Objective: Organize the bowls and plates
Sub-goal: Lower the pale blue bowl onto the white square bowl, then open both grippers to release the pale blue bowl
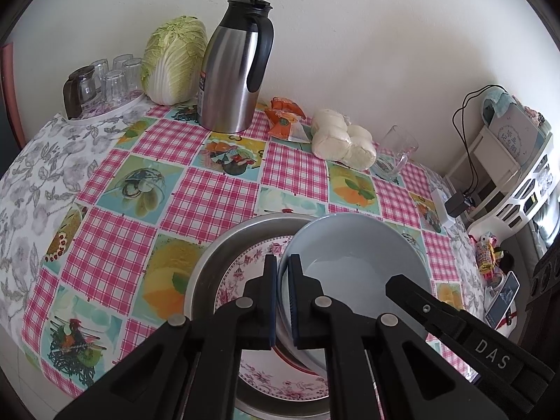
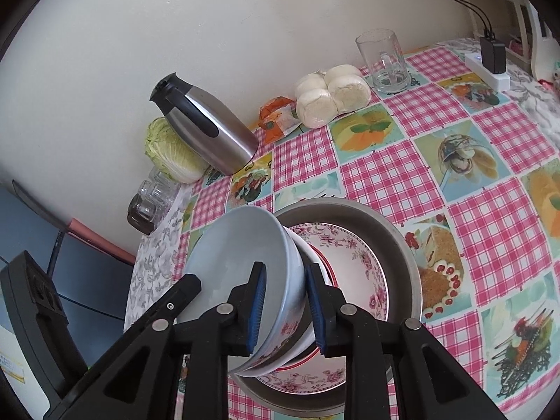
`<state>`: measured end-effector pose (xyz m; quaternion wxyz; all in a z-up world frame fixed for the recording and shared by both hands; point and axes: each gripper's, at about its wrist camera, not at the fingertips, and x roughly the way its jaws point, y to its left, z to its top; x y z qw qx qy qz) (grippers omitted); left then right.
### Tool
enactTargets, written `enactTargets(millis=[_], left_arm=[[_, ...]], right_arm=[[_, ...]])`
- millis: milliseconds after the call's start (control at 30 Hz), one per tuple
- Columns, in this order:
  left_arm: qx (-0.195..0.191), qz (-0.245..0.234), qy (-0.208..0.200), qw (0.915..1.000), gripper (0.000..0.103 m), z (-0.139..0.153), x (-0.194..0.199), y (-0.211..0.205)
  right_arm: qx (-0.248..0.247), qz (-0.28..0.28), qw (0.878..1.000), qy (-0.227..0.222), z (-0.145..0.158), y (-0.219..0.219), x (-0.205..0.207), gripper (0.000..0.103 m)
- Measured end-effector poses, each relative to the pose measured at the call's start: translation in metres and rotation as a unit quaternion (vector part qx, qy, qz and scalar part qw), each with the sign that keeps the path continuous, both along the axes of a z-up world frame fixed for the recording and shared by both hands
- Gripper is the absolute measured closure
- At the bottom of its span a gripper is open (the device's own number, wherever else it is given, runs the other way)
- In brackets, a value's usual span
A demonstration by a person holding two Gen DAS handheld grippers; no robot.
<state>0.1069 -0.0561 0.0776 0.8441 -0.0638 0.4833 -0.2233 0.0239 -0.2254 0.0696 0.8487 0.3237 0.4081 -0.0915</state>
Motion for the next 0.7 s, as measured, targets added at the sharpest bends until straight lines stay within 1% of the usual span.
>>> enactTargets(millis=[67, 133, 233, 300, 400, 433, 467, 500, 533, 600, 633, 667, 700], left_arm=[[0.001, -0.001, -0.002, 1.0000, 0.097, 0.001, 0.000, -0.001], [0.001, 0.001, -0.004, 1.0000, 0.097, 0.003, 0.000, -0.002], [0.002, 0.001, -0.007, 1.0000, 0.097, 0.007, 0.000, -0.002], [-0.007, 0.007, -0.006, 0.9999, 0.097, 0.009, -0.001, 0.001], [-0.009, 0.008, -0.018, 0.9998, 0.095, 0.018, -0.004, 0.003], [-0.013, 0.009, -0.021, 0.9997, 0.087, 0.021, -0.005, 0.005], [-0.019, 0.012, -0.023, 0.9995, 0.069, 0.024, -0.006, 0.008], [-0.023, 0.017, -0.026, 0.9993, 0.059, 0.027, -0.008, 0.010], [-0.023, 0.022, -0.029, 0.9991, 0.045, 0.028, -0.009, 0.012], [-0.020, 0.030, -0.033, 0.9988, 0.043, 0.030, -0.011, 0.016], [-0.017, 0.034, -0.034, 0.9987, 0.040, 0.031, -0.012, 0.018], [-0.013, 0.039, -0.036, 0.9985, 0.031, 0.031, -0.013, 0.021], [-0.008, 0.046, -0.039, 0.9982, 0.027, 0.031, -0.015, 0.023]], right_arm=[[-0.005, -0.003, 1.000, -0.001, 0.004, 0.000, -0.001, 0.077], [-0.021, -0.005, 1.000, -0.006, 0.009, 0.000, -0.002, 0.073], [-0.039, -0.006, 0.999, -0.007, 0.015, 0.001, -0.004, 0.073], [-0.051, -0.005, 0.999, 0.000, 0.015, 0.001, -0.004, 0.073], [-0.054, -0.002, 0.999, 0.003, 0.014, 0.002, -0.003, 0.073], [-0.058, -0.001, 0.998, 0.004, 0.015, 0.002, -0.004, 0.070], [-0.063, 0.000, 0.998, 0.004, 0.016, 0.003, -0.005, 0.066], [-0.070, -0.002, 0.998, 0.004, 0.017, 0.003, -0.006, 0.054], [-0.076, -0.004, 0.997, 0.004, 0.019, 0.004, -0.008, 0.045], [-0.088, -0.007, 0.996, 0.006, 0.021, 0.004, -0.010, 0.038], [-0.094, -0.008, 0.996, 0.008, 0.023, 0.004, -0.010, 0.035], [-0.100, -0.007, 0.995, 0.011, 0.023, 0.005, -0.011, 0.033], [-0.107, -0.006, 0.994, 0.013, 0.024, 0.005, -0.012, 0.028]])
